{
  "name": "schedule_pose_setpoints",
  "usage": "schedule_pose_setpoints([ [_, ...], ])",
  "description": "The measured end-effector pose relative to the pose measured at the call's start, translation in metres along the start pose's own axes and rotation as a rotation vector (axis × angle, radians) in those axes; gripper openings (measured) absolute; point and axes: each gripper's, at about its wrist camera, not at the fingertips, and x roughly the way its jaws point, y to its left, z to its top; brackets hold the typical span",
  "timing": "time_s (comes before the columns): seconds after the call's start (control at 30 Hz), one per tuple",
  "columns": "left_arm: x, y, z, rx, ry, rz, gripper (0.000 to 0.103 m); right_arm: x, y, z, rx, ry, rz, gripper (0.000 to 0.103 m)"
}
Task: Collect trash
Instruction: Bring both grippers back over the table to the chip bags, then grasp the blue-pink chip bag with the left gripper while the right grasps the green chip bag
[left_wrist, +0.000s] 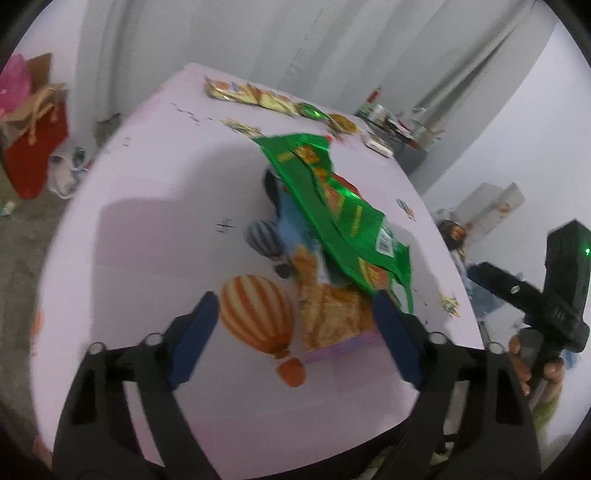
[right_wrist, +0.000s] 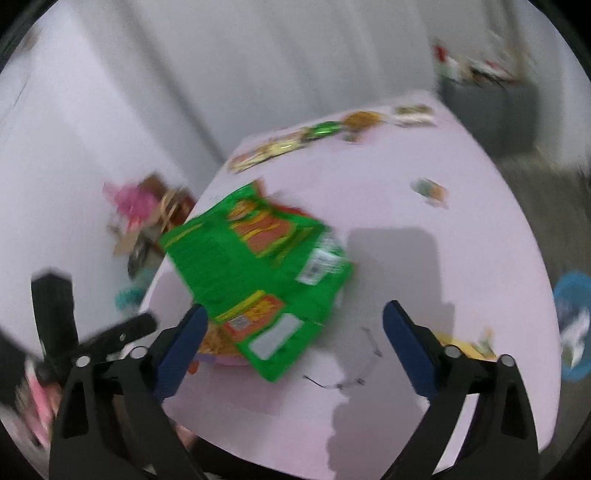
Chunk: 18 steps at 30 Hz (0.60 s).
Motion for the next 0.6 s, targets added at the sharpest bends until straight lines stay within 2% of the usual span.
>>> schedule_pose_setpoints([
  [0.13,0.016,0.001,0.002,0.0,0.036,-0.04,0.057,0.027,0.03,0.0,-0.138,0.069,0.028,0.077],
  [0.33,0.021,0.013,0.002,-0.053,0.058,-0.084,0.039,0.058,0.047,-0.002,-0.243,0.154,0.031,0.059],
  [0.4,0.02,0.016,0.001,-0.059,0.056,-0.092,0.037,0.068,0.053,-0.005,-0.276,0.176,0.0,0.054],
  [0.47,0.018,0.018,0.003,-0.063,0.054,-0.098,0.037,0.075,0.053,-0.008,-0.273,0.196,-0.024,0.041],
  [0.53,0.016,0.018,0.004,-0.064,0.05,-0.101,0.037,0.073,0.047,-0.009,-0.238,0.191,-0.008,0.037],
  [0.57,0.016,0.018,0.005,-0.062,0.049,-0.102,0.037,0.075,0.046,-0.009,-0.223,0.188,0.0,0.03],
  [0.6,0.016,0.017,0.006,-0.061,0.048,-0.102,0.037,0.073,0.043,-0.009,-0.199,0.187,0.011,0.027],
])
